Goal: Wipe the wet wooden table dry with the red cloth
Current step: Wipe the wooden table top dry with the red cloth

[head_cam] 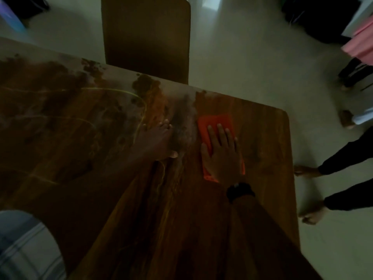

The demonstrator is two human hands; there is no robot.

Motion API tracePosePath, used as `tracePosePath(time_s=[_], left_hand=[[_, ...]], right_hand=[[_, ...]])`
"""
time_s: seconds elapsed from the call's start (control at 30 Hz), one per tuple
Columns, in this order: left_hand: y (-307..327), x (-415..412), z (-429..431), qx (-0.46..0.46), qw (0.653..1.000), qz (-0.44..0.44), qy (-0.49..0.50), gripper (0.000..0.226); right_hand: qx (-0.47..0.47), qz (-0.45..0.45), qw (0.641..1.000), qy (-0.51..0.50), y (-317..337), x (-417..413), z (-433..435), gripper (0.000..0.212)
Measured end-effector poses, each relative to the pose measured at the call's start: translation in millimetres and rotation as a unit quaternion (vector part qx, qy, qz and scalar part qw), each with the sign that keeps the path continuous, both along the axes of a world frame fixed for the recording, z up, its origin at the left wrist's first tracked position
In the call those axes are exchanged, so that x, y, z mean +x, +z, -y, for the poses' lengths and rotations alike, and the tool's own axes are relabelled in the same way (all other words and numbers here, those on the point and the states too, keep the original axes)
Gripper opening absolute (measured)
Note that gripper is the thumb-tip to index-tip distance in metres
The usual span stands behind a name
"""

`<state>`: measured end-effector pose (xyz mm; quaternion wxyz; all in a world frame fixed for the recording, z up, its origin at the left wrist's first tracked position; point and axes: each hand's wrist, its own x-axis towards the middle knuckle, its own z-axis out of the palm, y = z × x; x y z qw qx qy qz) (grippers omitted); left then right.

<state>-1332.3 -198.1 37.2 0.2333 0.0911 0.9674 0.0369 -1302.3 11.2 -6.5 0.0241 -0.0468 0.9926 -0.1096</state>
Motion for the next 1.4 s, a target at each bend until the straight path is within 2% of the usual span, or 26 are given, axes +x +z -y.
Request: tracePosePath(time_s=[0.13,0.37,0.57,0.8,0.97,1.07,1.2,1.33,1.4], left_hand=[[-1,1,6,0.022,1.0,0.001,0.002,0.098],[-4,-1,8,0.023,1.0,0.005,0.0,0.097],[-6,0,6,0.034,0.999,0.006,-0.001,0.097],[-4,1,3,0.031,0.999,-0.007,0.003,0.099],[-4,2,5,0.048,0.999,-0.004,0.014,0.1],[-5,2,5,0.053,0.998,-0.012,0.018,0.1],[-8,2,5,0.054,0.998,-0.012,0.013,0.098],[-11,1,7,0.062,0.998,-0.017,0.016,0.097],[-6,3,7,0.076,0.997,-0.012,0.015,0.096]], right_hand=[[0.054,0.013,0.998,-0.017,-1,-2,-17,0.07],[0.013,0.051,0.995,-0.081,-2,-130,-12,0.068],[0.004,0.064,0.998,-0.026,2,-169,31,0.065],[0.001,0.016,0.998,0.056,-9,-94,35,0.062],[-0.027,-0.009,0.998,0.052,-13,5,32,0.064],[-0.01,-0.007,0.999,0.047,-12,28,29,0.061],[0.019,-0.008,1.0,0.016,-10,-42,35,0.062],[-0.017,0.046,0.998,-0.032,-6,-138,49,0.064],[-0.02,0.073,0.996,-0.038,-2,-156,53,0.065]])
